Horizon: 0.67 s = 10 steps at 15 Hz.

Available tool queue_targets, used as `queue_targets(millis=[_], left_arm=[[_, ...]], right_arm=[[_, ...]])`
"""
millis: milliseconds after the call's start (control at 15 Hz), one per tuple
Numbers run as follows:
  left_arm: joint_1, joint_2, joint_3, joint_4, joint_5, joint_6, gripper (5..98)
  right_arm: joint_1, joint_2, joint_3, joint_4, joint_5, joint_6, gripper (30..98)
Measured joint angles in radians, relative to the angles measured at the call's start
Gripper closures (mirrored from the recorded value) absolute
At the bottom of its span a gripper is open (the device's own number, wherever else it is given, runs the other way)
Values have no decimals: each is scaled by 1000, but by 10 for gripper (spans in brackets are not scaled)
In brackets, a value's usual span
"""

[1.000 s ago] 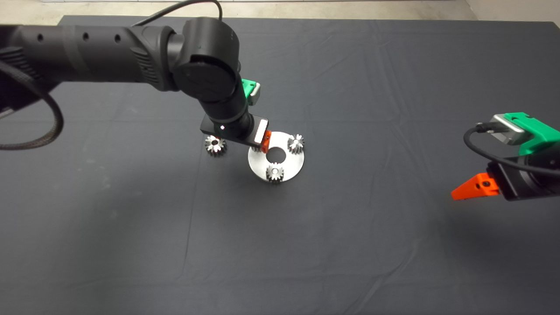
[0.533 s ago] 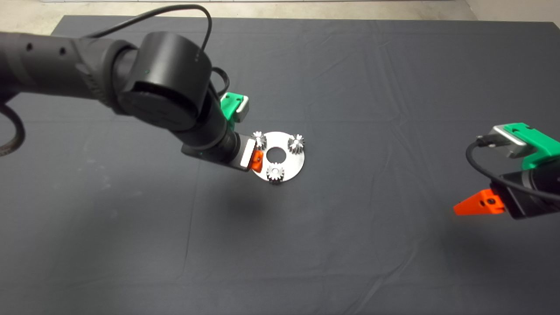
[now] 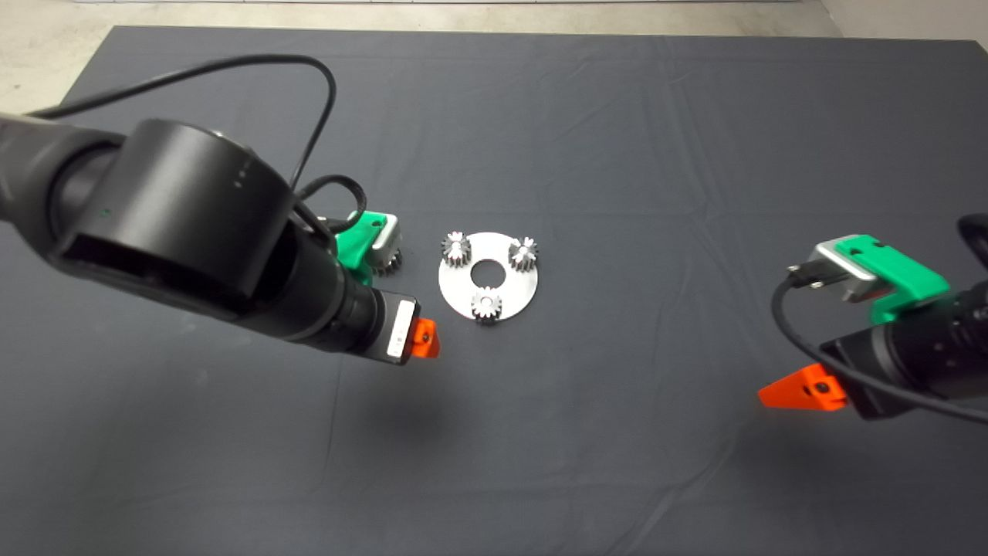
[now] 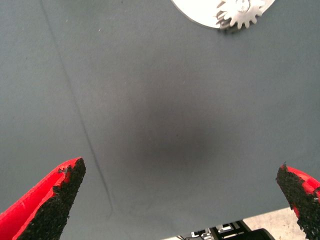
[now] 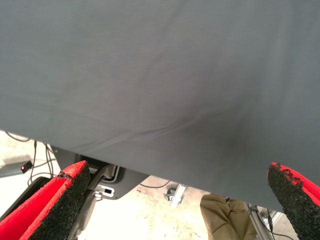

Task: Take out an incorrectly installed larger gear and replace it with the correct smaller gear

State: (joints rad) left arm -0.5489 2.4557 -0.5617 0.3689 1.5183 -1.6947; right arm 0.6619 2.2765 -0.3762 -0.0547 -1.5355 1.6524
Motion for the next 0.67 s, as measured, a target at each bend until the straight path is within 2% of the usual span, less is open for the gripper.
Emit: queue_targets(millis=[133,400,667], left_arm=[[0,-4,27,-1,1,-36,61],[0,1,86,-1,1,-157,61],[0,-20,114,-1,5,-178,61]], right_arm=[[0,64,3,0,8,41,345],[-5,83,4,0,2,72,345],[-27,124,6,-1,3,77,345]])
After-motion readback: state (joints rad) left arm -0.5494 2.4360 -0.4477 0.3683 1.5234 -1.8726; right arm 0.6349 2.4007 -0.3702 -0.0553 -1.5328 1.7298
